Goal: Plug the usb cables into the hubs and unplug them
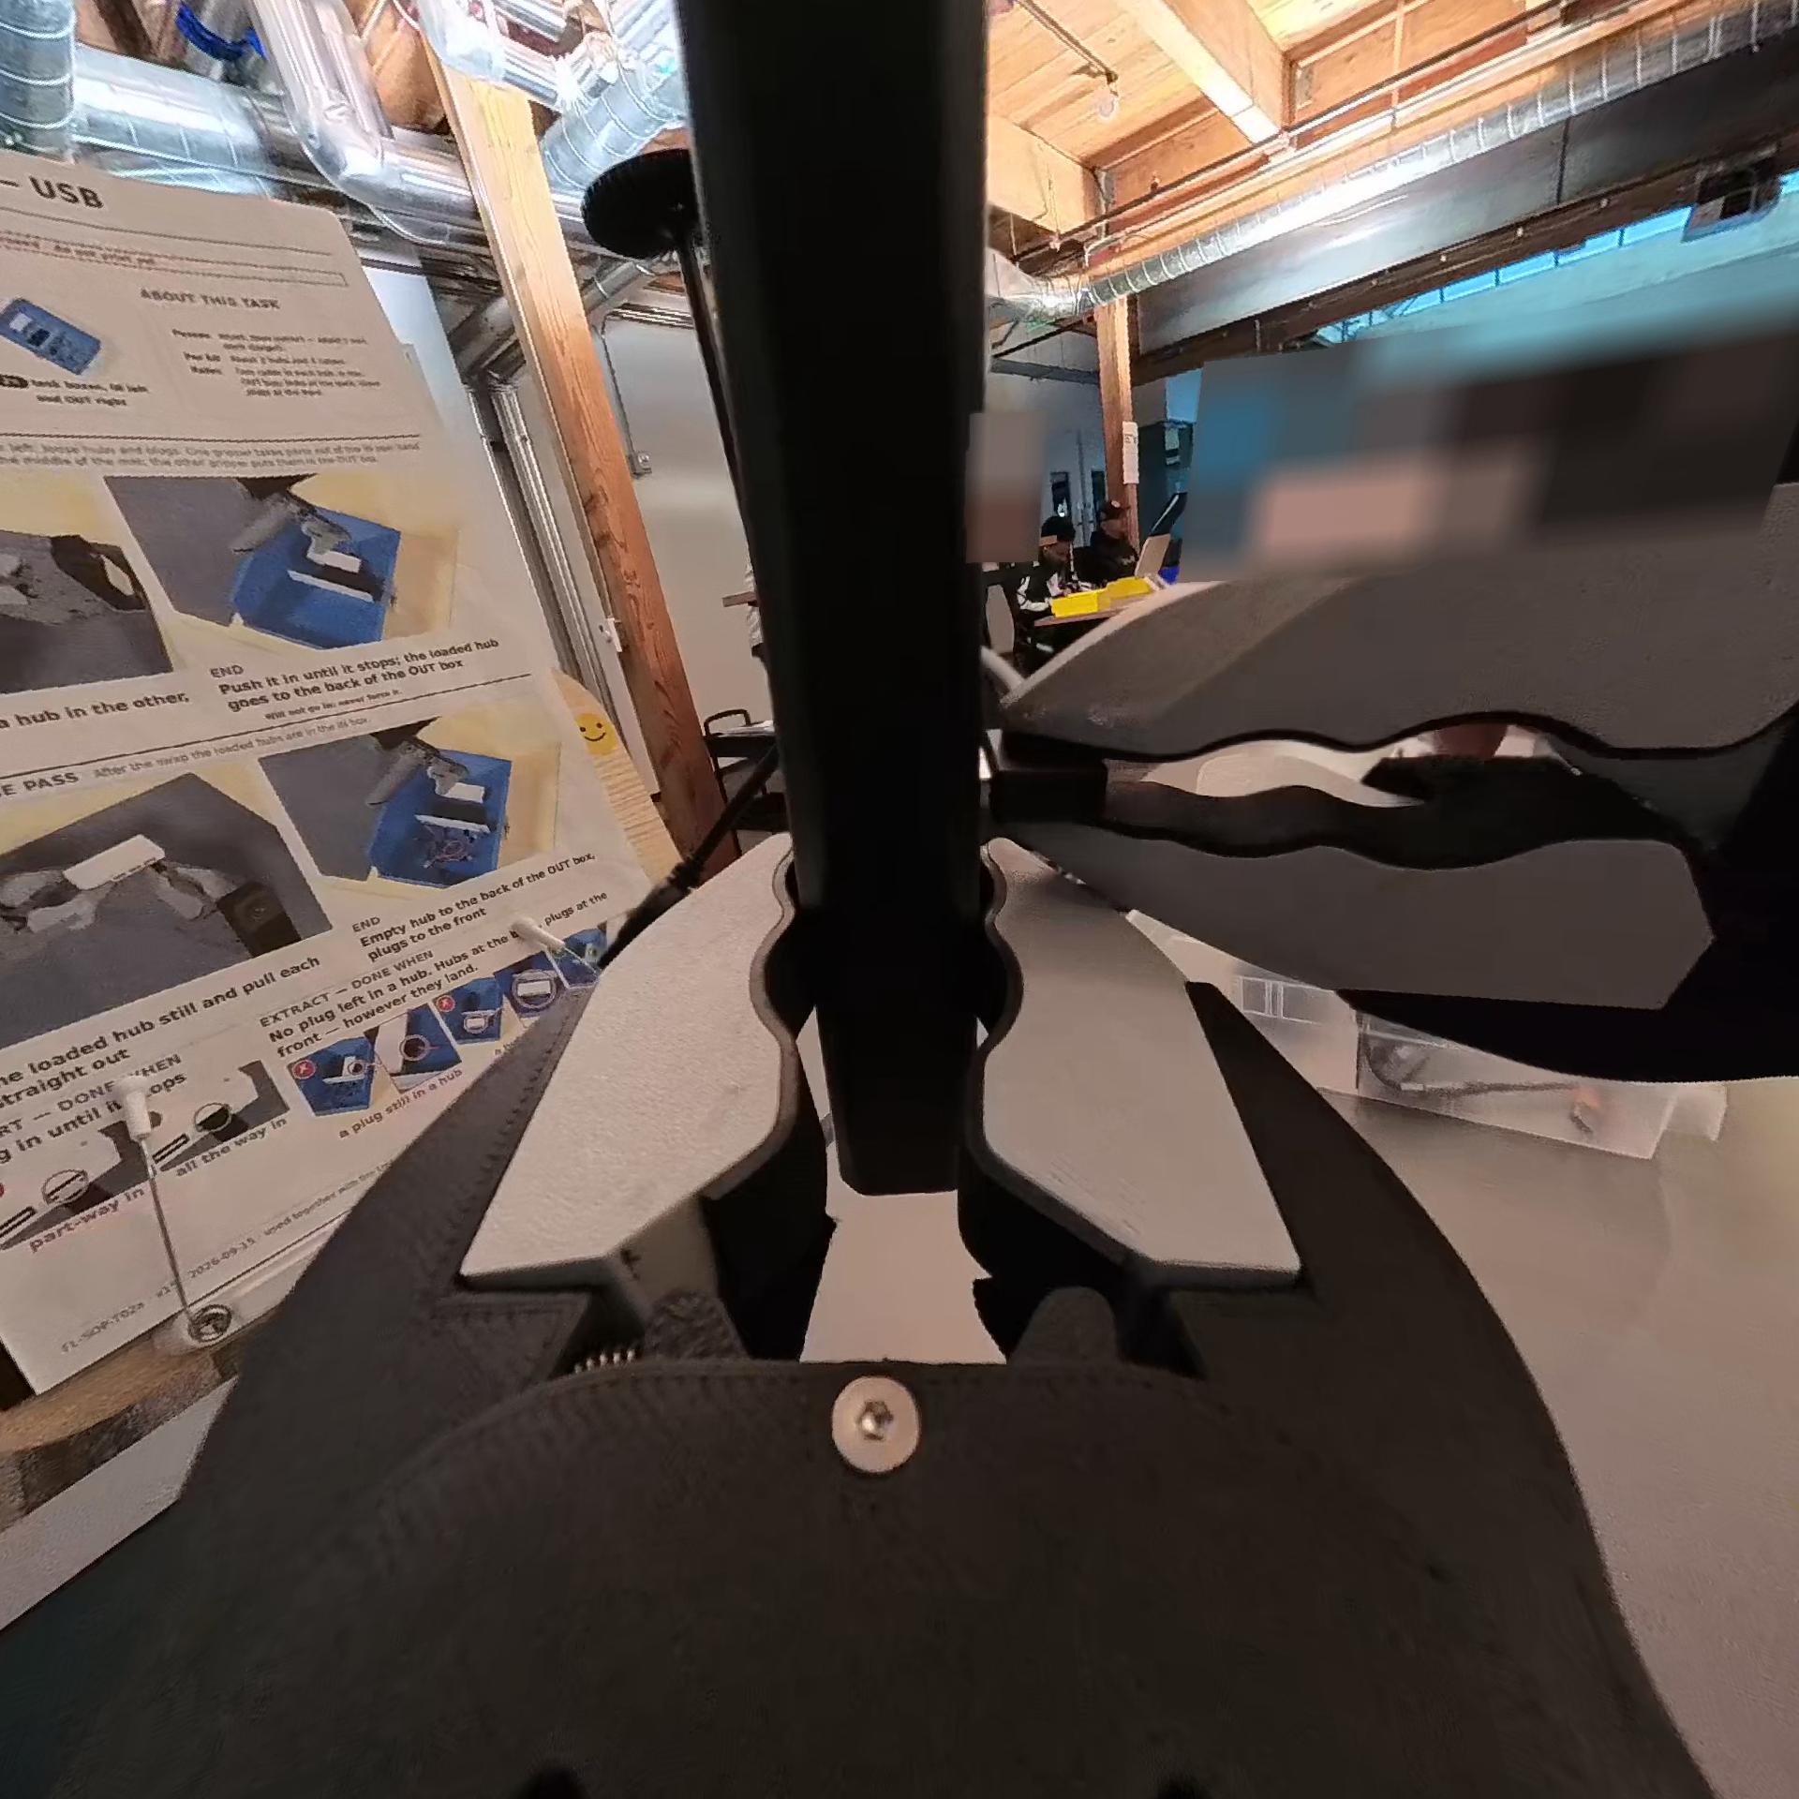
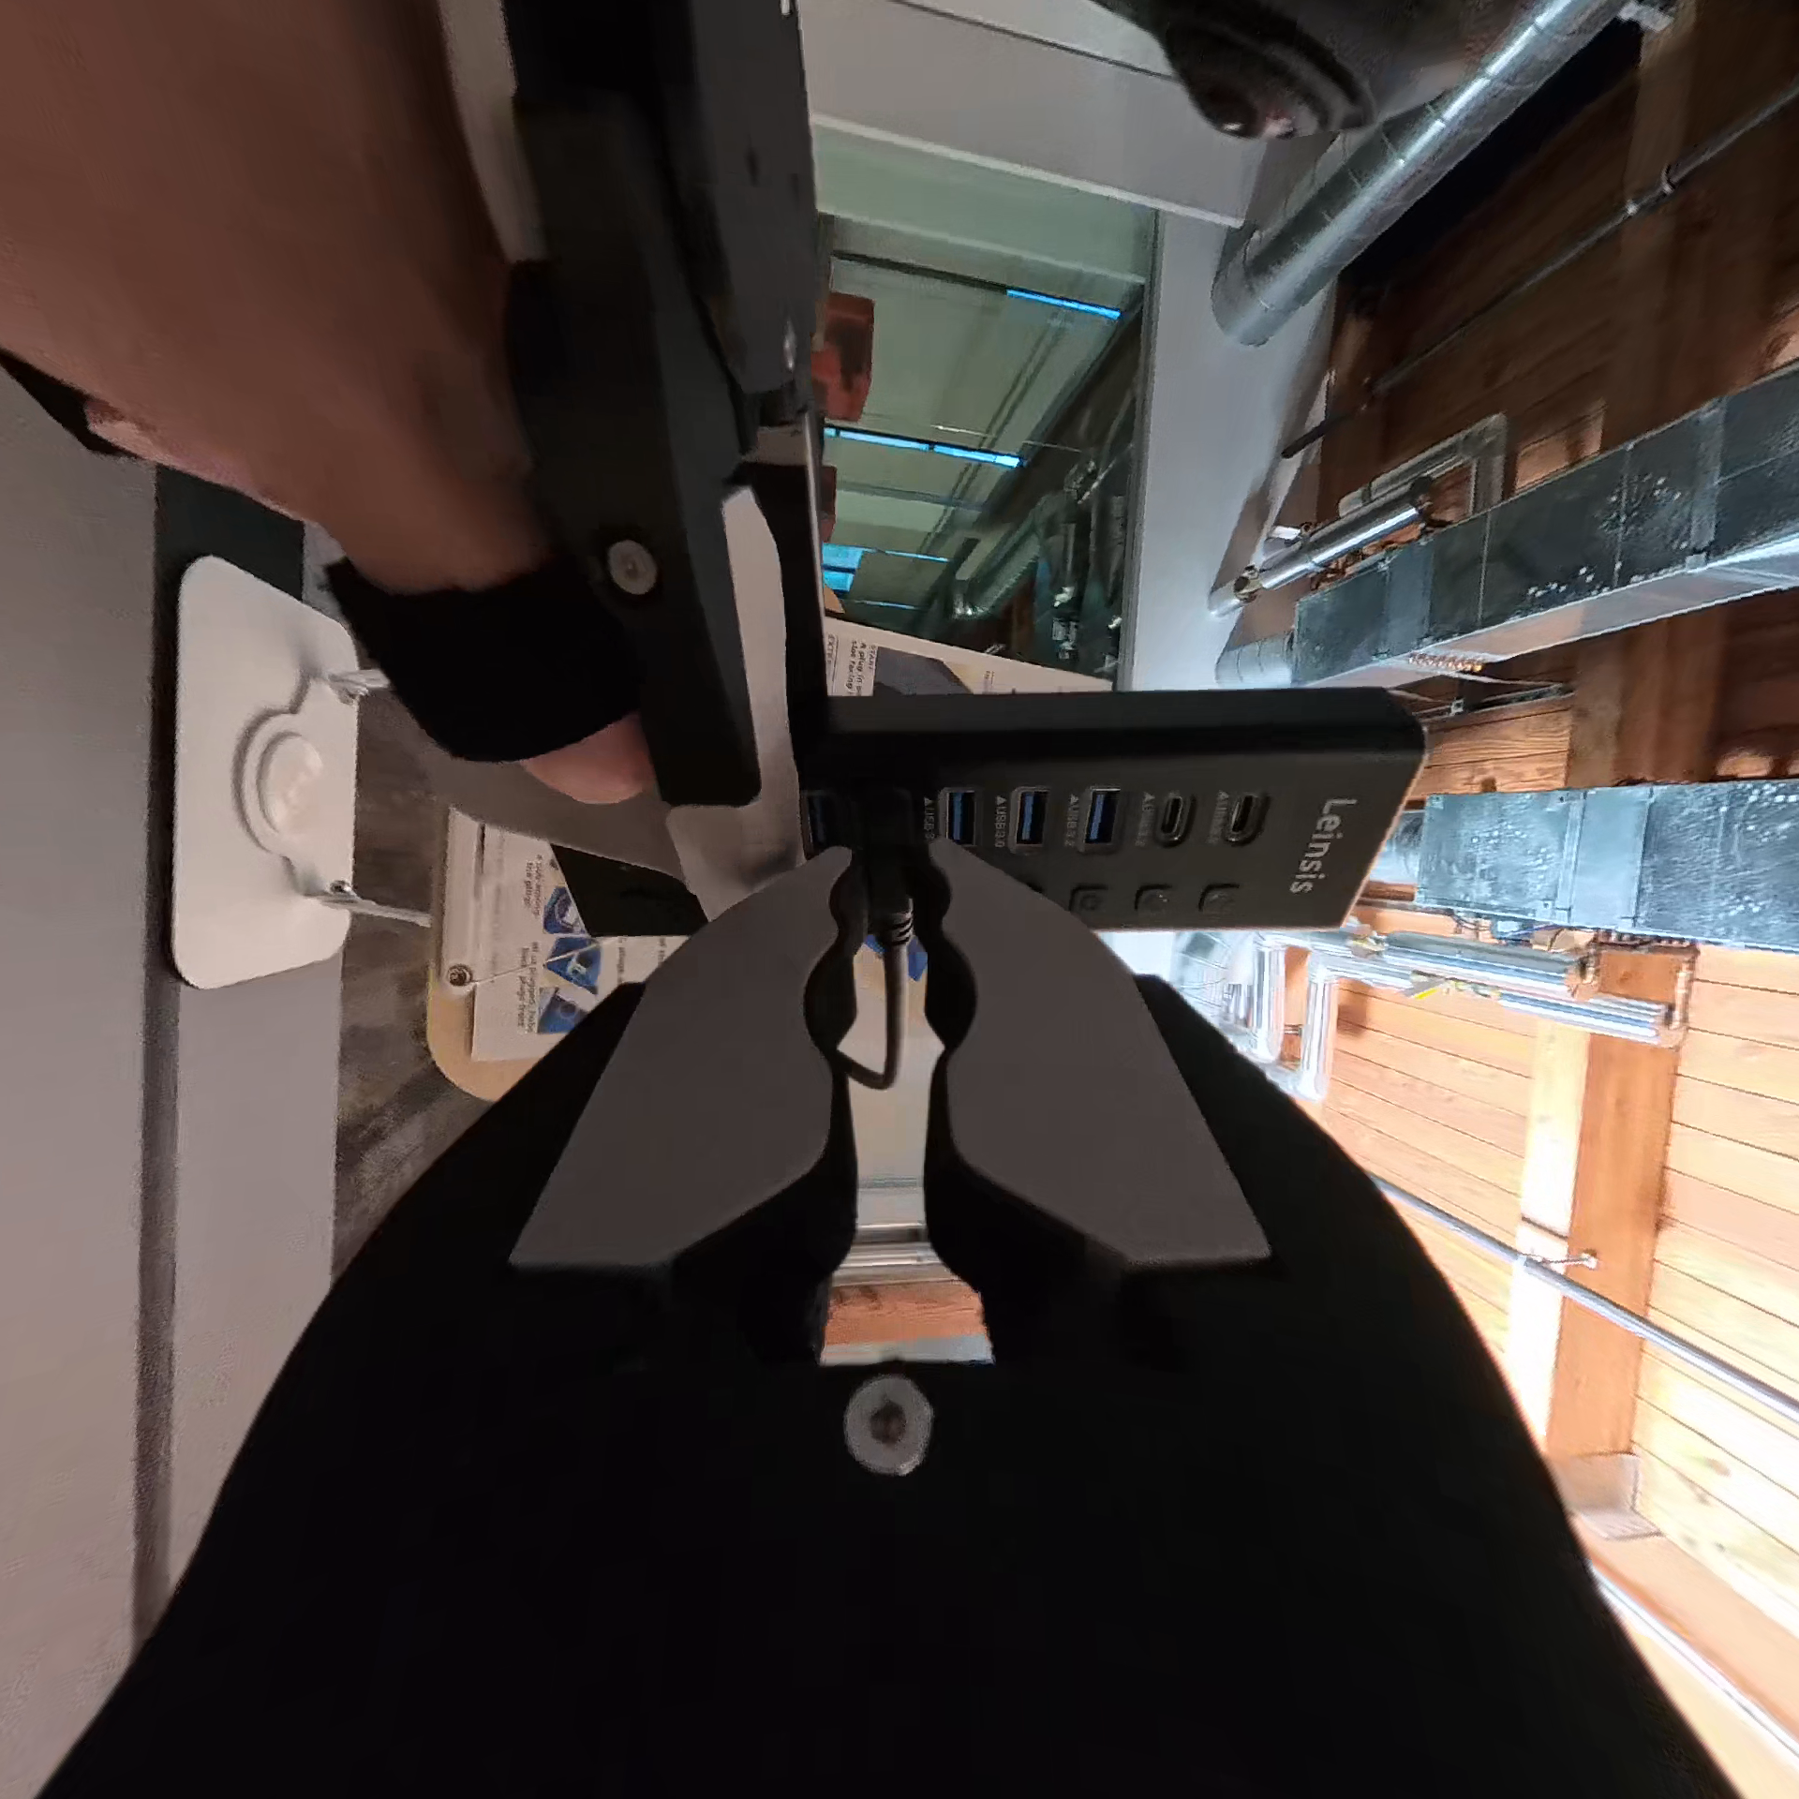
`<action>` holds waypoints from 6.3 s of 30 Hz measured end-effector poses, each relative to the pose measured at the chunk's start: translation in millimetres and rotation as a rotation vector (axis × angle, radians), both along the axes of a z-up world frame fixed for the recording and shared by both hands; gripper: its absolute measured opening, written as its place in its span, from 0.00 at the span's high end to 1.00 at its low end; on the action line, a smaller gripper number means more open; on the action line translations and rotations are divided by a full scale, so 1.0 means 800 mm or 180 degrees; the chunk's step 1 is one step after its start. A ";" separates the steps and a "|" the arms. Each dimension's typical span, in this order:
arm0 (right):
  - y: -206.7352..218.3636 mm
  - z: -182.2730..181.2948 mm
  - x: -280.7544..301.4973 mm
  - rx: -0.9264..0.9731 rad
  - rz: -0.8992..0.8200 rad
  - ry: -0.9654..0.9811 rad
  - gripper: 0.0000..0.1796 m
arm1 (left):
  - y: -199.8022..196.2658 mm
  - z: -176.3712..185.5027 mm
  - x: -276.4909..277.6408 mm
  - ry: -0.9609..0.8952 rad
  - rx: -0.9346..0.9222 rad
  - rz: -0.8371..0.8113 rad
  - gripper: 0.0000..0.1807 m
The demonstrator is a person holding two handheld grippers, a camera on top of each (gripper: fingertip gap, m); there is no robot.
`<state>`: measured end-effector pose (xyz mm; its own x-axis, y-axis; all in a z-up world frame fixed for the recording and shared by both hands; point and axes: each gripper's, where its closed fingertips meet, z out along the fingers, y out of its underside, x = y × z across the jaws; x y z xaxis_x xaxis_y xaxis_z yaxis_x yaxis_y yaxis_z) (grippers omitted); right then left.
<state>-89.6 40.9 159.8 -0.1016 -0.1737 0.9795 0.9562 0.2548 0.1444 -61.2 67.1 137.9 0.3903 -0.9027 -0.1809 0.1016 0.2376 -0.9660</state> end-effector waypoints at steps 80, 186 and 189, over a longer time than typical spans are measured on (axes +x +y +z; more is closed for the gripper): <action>-0.030 0.003 0.006 -0.0334 -0.0316 0.0002 0.95 | 0.028 0.052 -0.099 -0.0678 -0.0454 -0.0476 0.84; -0.004 -0.347 0.562 -0.4675 -0.2235 0.0370 0.84 | -0.044 0.028 -0.014 -0.0822 -0.1506 -0.2565 0.88; -0.005 -0.358 0.567 -0.4744 -0.2211 0.0165 0.84 | -0.046 0.021 -0.007 -0.0686 -0.1434 -0.2459 0.88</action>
